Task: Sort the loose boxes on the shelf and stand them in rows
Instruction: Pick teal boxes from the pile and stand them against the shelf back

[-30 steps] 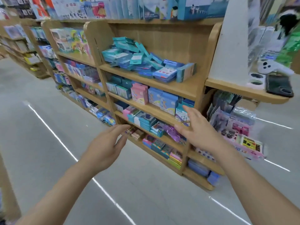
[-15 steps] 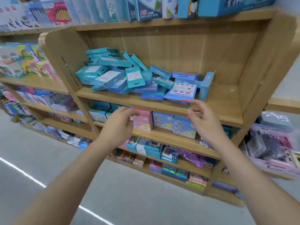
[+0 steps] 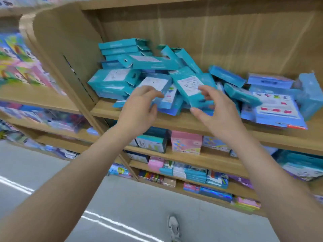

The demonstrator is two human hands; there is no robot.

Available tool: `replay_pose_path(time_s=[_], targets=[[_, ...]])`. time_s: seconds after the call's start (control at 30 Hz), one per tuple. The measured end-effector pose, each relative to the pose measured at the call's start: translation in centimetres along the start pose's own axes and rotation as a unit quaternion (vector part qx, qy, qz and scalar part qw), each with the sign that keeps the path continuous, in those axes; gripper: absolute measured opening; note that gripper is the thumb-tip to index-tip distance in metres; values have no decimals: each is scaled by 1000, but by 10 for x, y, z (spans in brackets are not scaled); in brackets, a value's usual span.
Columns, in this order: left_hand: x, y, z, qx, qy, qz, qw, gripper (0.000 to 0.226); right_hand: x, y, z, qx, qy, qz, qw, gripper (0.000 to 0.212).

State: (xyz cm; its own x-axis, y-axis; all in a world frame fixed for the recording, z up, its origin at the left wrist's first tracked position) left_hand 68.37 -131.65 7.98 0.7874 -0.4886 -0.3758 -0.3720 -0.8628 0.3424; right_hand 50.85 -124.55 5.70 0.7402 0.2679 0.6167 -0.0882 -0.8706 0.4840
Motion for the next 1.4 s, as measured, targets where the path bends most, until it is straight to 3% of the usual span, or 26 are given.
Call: replay_pose_path(time_s=[0.2, 0.3, 0.4, 0.5, 0.67, 0.87, 1.03, 1.17, 1.3, 1.4], targets=[[63, 65, -29, -64, 0, 29, 998, 35, 33, 79, 74, 51, -42, -52, 996, 69], [104, 96, -44, -72, -8, 6, 997, 41, 52, 114, 109, 82, -51, -65, 993, 76], [150, 125, -28, 36, -48, -22, 998, 56, 62, 142, 133, 70, -98, -59, 991, 83], [187, 140, 5, 177, -40, -14, 983, 93, 74, 160, 152, 49, -191, -37, 980, 87], [205, 150, 33, 215, 118, 80, 966, 110, 96, 166, 176, 10, -277, 4, 961, 83], [197, 139, 30, 138, 126, 146, 972, 98, 117, 134, 186, -6, -394, 129, 910, 95], [189, 128, 24, 134, 114, 202, 964, 88, 87, 83, 183, 72, -350, 306, 882, 103], [187, 124, 2, 63, 79, 235, 967, 74, 86, 78, 173, 19, -385, 285, 878, 72], [185, 126, -47, -31, -63, 246, 967, 58, 98, 82, 169, -33, -400, 263, 877, 52], [184, 114, -88, -64, -189, 267, 943, 52, 112, 82, 150, -200, -305, 238, 900, 36]])
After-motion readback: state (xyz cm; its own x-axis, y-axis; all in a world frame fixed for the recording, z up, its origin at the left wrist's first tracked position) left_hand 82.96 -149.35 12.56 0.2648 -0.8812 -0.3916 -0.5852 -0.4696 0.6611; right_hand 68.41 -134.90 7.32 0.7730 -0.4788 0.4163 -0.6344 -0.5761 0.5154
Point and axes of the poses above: each hand's wrist, its own y-axis towards the middle knuckle, its own z-axis out of the palm, x = y × z, the point moved 10 cm from there along y, towards the middle knuckle, and after that the axes turned 12 degrees about -z, right-handed, at the moved point
